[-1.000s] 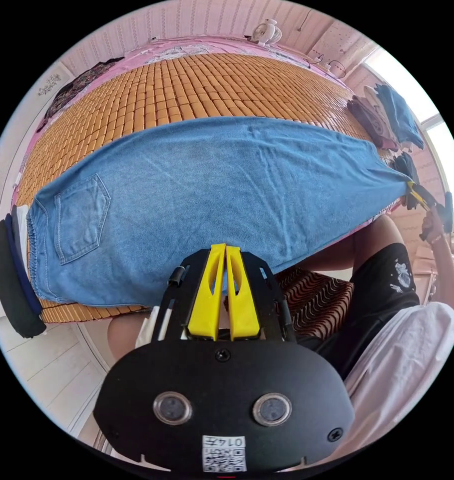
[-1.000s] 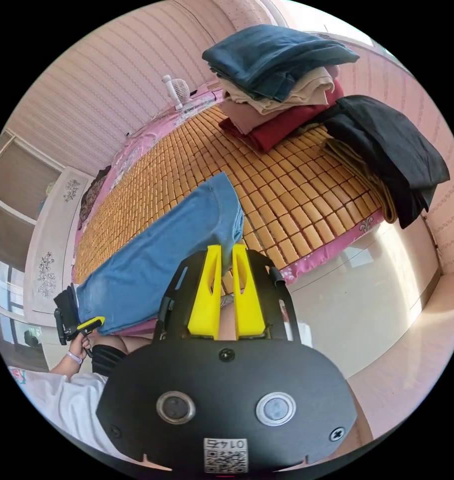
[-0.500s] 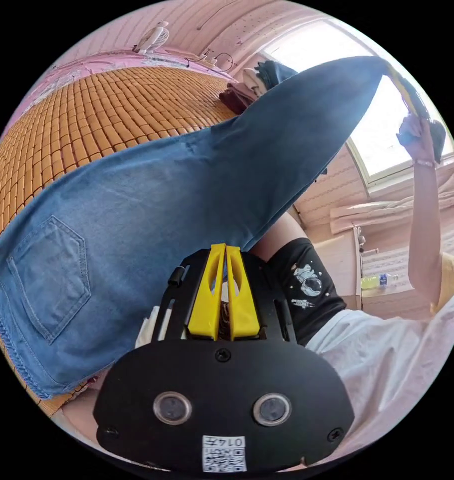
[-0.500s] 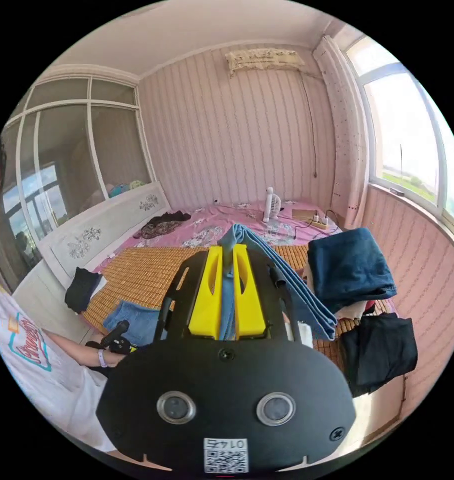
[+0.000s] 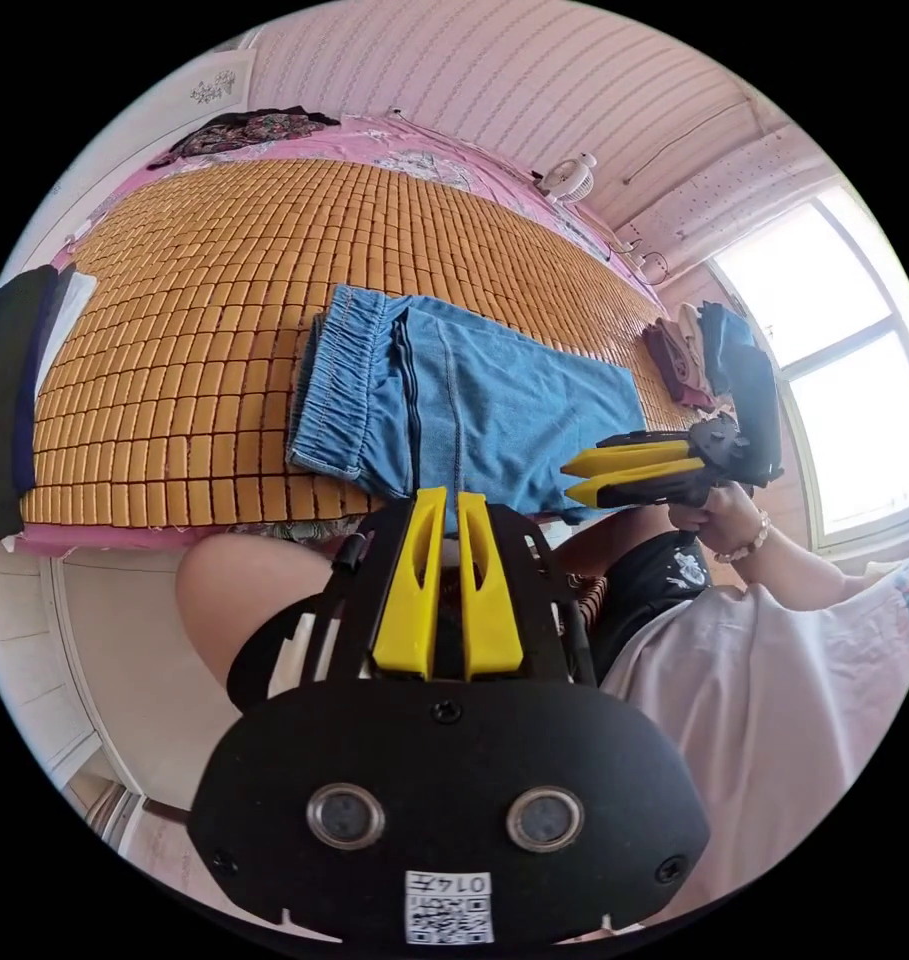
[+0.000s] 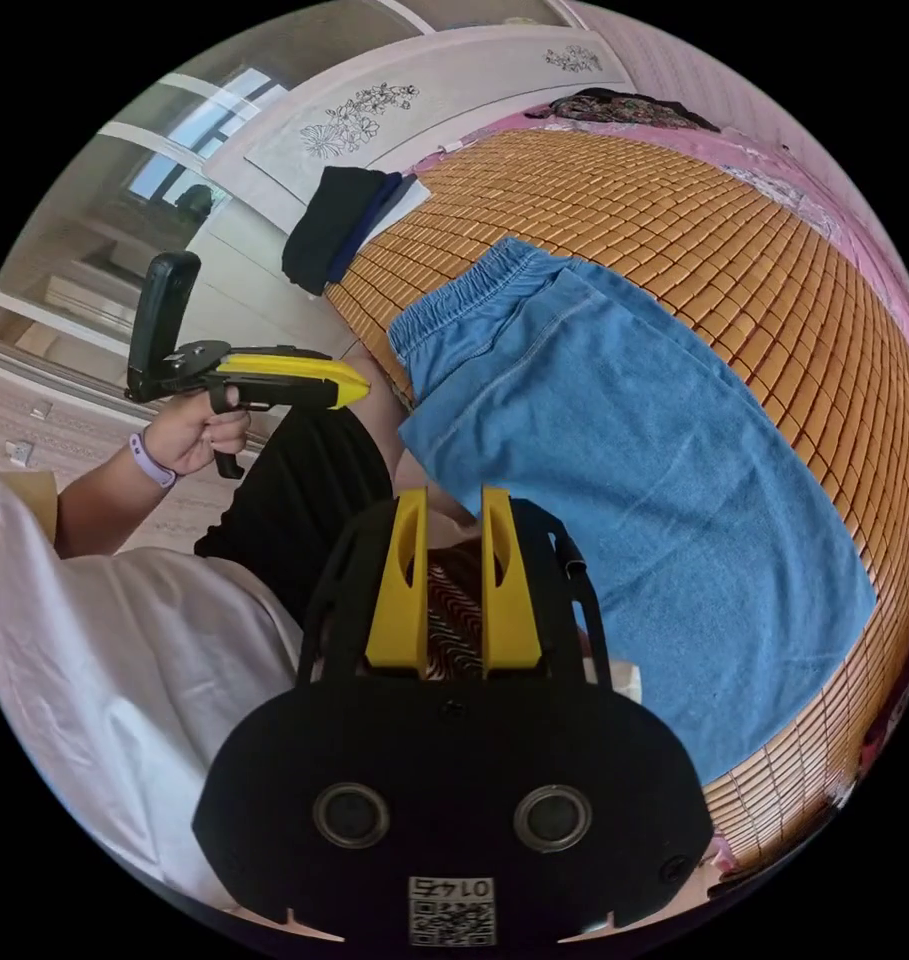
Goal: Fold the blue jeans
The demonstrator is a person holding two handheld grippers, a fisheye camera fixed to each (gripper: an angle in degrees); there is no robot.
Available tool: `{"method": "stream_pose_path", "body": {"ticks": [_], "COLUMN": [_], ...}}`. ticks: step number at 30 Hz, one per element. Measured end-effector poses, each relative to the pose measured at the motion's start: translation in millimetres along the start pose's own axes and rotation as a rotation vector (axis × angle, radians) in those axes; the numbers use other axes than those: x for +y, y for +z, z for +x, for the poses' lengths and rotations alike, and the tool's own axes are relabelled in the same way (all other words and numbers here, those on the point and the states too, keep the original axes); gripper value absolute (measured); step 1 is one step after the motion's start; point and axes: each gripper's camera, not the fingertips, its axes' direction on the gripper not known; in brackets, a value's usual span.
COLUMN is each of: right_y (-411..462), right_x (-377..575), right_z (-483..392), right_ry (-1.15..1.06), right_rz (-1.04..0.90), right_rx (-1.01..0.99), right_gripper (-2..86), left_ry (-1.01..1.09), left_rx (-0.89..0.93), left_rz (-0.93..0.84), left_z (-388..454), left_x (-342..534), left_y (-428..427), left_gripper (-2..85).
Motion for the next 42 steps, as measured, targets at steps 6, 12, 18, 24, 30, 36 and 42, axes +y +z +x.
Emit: {"method": "stream_pose_path", "body": {"ticks": [6,12,18,24,30,36,42], "right_y": [-21,-5,52,33,2,-78,-117], "right_x": [-71,-191,-265,-278,-282,-251,-297], "right_z": [9,-6,-4,8,13,10,-17], "right_ry": [0.018,-0.01,0.043,0.079,0.052,0.063,-0.03], "right_rz": [0.054,0.024,-0.182,-0.091,-0.018,0.201,0.3], "right_rx": [0.05,0.197,0.323,0.261,0.167,0.09,-0.067], "right_gripper": [7.5,9.5,9.8,3.5,2.1,2.3,4.4], "left_ry": [0.014,0.037,0.041,0.126,0.168,0.282,0.17], "left_rx": [-0.05,-0.146,-0.225,-0.259,-0.261,-0.172,-0.239], "left_rz": [0.012,-0.05,-0.151,-0.178,-0.115,0.04,0.127], "left_z": [5,17,27,45,56,92,65], "left_x": [-11,-21,-23,-17,-7,5,6], "left_y": [12,41,66,69,54,-2,-60], "left_gripper": [7.8,9.1,8.2,3.7,0.6,0.3,3.4]}}
